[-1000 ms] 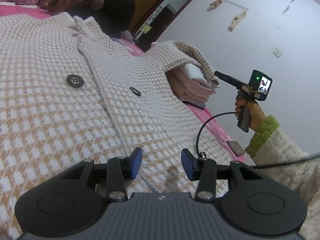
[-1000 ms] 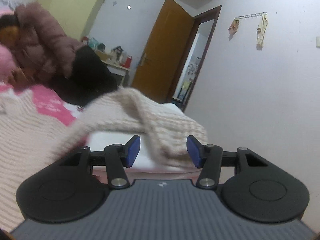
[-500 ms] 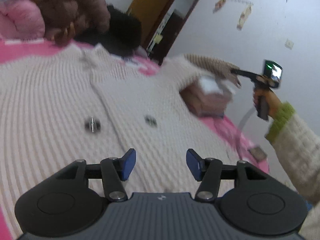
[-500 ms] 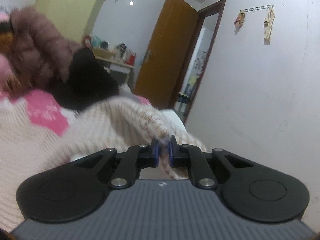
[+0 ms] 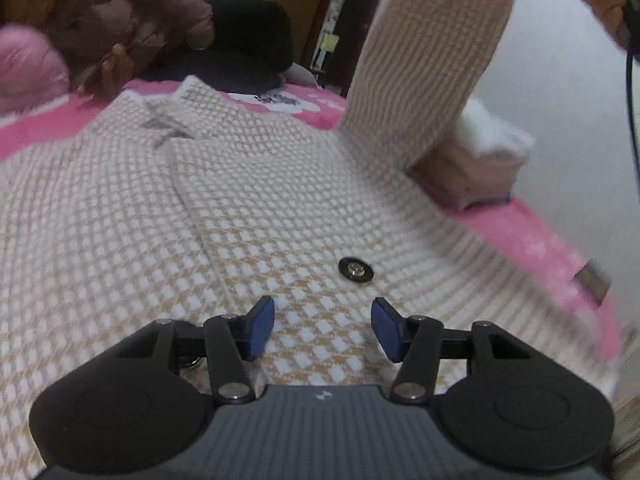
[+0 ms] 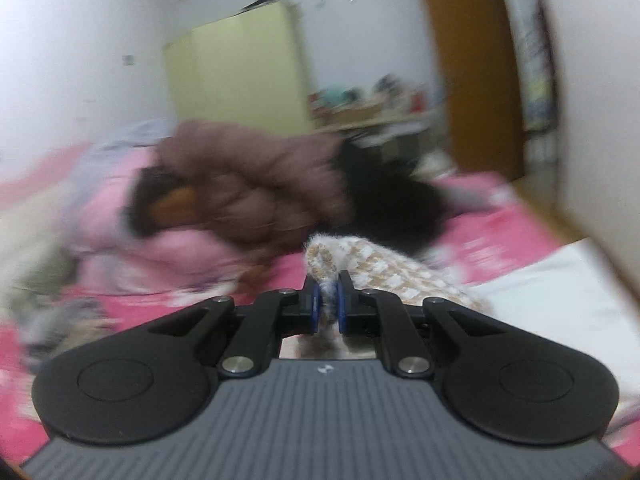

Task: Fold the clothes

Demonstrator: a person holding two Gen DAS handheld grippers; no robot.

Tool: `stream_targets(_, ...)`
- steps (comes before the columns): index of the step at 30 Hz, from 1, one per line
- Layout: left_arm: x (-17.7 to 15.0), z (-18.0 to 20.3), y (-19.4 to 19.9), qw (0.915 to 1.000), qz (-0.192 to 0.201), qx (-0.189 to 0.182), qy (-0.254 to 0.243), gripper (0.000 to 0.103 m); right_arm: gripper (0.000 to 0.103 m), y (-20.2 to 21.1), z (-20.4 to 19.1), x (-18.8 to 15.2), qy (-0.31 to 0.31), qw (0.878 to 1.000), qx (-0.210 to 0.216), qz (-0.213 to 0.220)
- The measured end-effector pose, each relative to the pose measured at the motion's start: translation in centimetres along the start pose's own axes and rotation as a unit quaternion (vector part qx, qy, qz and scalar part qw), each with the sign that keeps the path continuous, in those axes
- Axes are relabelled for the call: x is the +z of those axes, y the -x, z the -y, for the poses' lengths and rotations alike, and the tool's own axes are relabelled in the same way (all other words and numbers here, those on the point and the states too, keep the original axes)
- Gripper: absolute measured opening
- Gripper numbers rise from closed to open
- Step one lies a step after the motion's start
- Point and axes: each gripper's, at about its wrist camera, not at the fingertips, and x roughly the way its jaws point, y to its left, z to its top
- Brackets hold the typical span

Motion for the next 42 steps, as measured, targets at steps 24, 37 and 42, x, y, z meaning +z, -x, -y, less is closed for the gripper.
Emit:
stream_targets(24,1.5,-14.2,5.5,0.9735,0.049,0.057,0.216,0.059,0.038,-10.7,6.3,-25.7,-0.427,0.868,0.255,-0.021)
stream_targets(37,4.5,-12.2,-0.3,0.9680,0.028,0.188,0.164,0.014,0.047,-7.4,9.8,-28.8,-0.446,0.835,0.308,0.098)
stream_targets(42,7.2,-11.9,2.6,0.9605,0.091,0.202,0.169,0.011,0.049,-5.5,12.8,-29.9,-0.482,0.829,0.238,0.156)
